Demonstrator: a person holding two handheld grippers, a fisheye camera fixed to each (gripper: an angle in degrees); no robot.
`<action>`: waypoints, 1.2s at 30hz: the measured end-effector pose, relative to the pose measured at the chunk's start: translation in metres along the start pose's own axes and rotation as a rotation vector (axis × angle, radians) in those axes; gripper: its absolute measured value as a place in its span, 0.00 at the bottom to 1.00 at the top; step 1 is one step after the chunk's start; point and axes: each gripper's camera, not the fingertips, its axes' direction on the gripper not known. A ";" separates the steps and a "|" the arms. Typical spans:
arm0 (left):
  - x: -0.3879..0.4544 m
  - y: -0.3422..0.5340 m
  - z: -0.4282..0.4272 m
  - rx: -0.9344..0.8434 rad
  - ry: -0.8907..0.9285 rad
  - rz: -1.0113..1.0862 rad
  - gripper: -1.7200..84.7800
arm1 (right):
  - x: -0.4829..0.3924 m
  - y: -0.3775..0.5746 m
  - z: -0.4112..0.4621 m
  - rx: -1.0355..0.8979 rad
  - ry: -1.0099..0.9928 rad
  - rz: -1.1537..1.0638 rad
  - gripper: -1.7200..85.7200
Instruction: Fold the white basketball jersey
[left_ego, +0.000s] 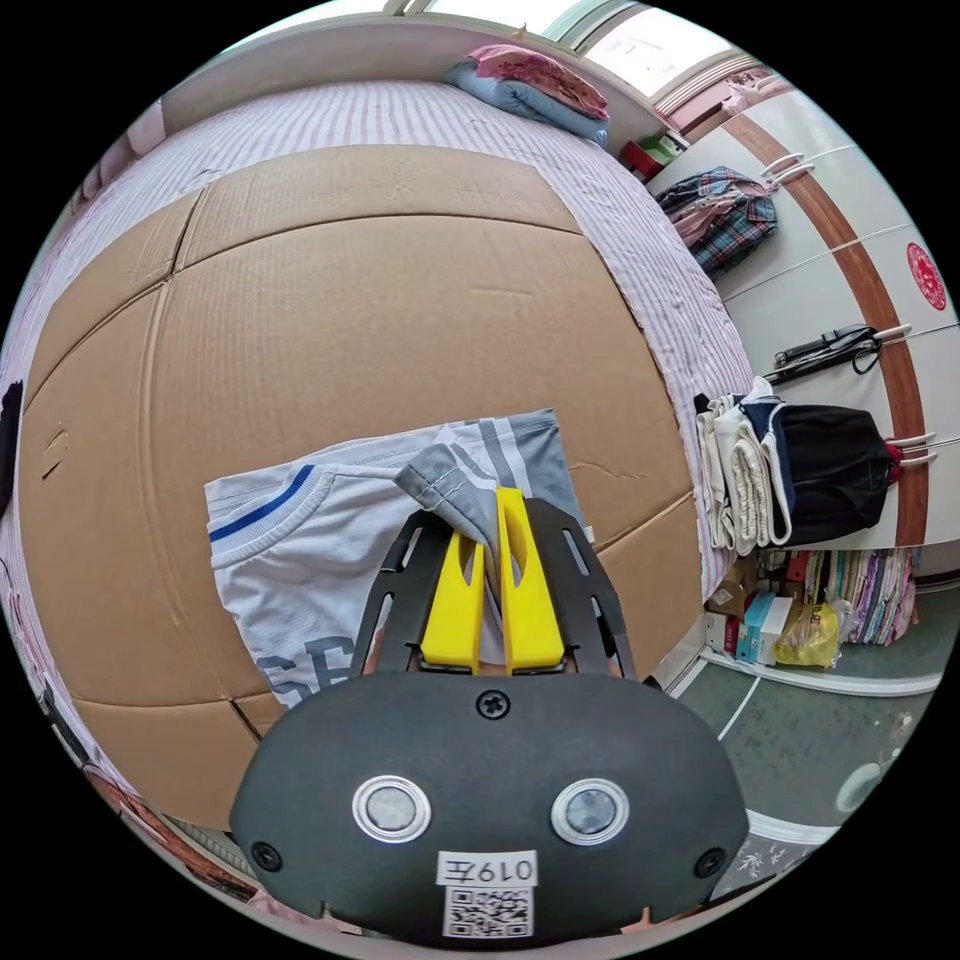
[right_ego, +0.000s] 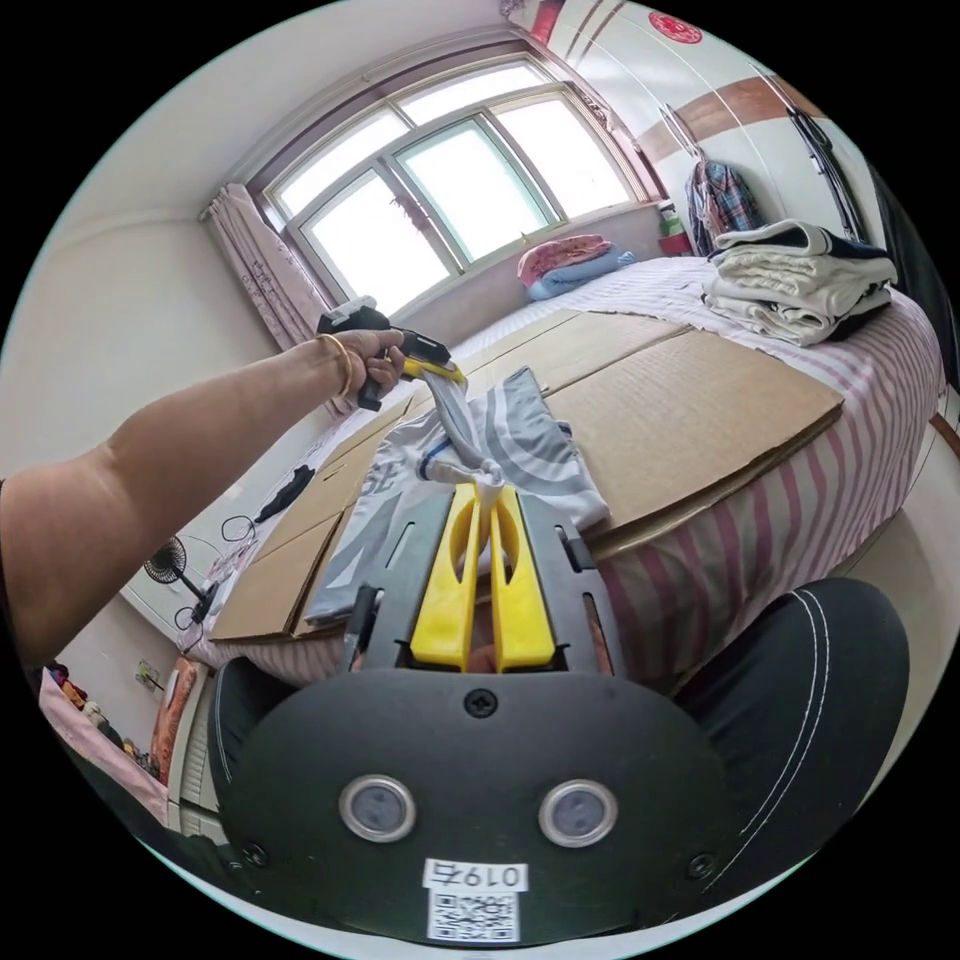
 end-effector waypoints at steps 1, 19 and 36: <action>0.003 -0.003 -0.001 -0.001 -0.001 0.000 0.07 | -0.001 -0.008 -0.009 0.006 -0.008 0.015 0.02; 0.088 -0.069 -0.018 -0.028 -0.033 0.027 0.08 | -0.037 -0.083 -0.105 0.006 0.003 0.084 0.01; 0.141 -0.119 -0.045 -0.075 -0.004 0.036 0.12 | -0.067 -0.111 -0.152 0.001 0.007 0.157 0.01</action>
